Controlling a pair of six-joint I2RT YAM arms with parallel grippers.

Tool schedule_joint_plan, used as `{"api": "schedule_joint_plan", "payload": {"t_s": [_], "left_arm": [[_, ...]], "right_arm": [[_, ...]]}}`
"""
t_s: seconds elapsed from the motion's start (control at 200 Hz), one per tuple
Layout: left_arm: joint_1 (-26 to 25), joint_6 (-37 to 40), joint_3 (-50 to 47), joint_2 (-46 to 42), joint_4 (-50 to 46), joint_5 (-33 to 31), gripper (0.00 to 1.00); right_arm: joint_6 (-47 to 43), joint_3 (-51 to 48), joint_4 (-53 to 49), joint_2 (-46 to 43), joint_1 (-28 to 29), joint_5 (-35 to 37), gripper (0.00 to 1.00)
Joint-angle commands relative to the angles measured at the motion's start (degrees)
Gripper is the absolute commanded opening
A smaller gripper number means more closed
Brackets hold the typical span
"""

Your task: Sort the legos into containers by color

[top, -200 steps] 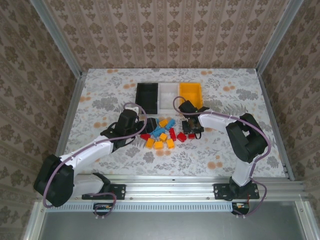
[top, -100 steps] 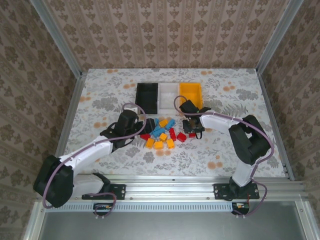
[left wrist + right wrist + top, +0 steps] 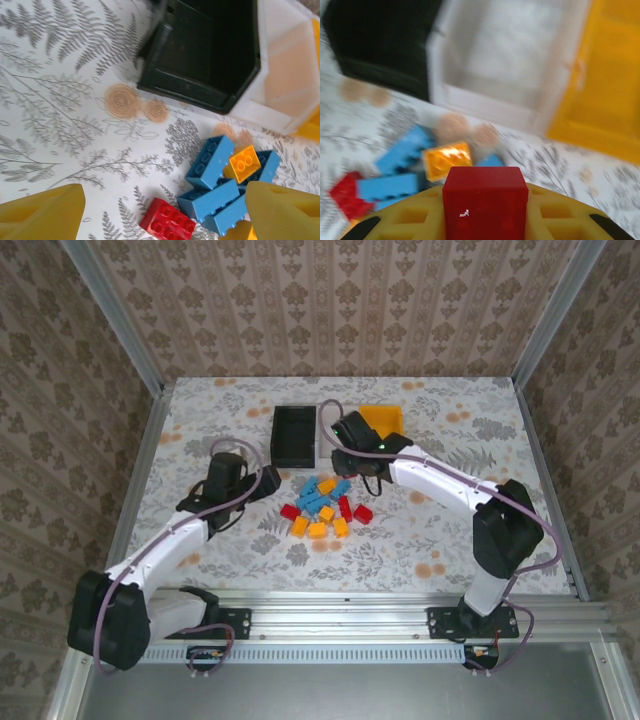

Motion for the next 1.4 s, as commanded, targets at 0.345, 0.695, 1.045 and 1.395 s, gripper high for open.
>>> {"api": "schedule_joint_plan", "payload": {"t_s": [0.345,0.695,1.045,1.395], "left_arm": [[3.88,-3.16,-2.13,-4.56,-2.76,4.62,0.85],[3.84,-3.42,-4.20,-6.27,0.90,7.39,0.85],[3.76,-2.60,-5.88,-8.75,2.27,7.37,0.86],[3.82,-2.10,-5.79,-10.09,2.01,6.31,0.87]], "right_arm": [[-7.58,30.42,1.26,27.21,2.99,-5.08,0.26],[-9.94,40.61,1.55,36.89,2.45,-0.26,0.25],[-10.47,47.22,2.32,44.30,1.27,3.32,0.25],[-11.52,50.83,-0.73,47.63,1.14,2.95,0.32]]}}
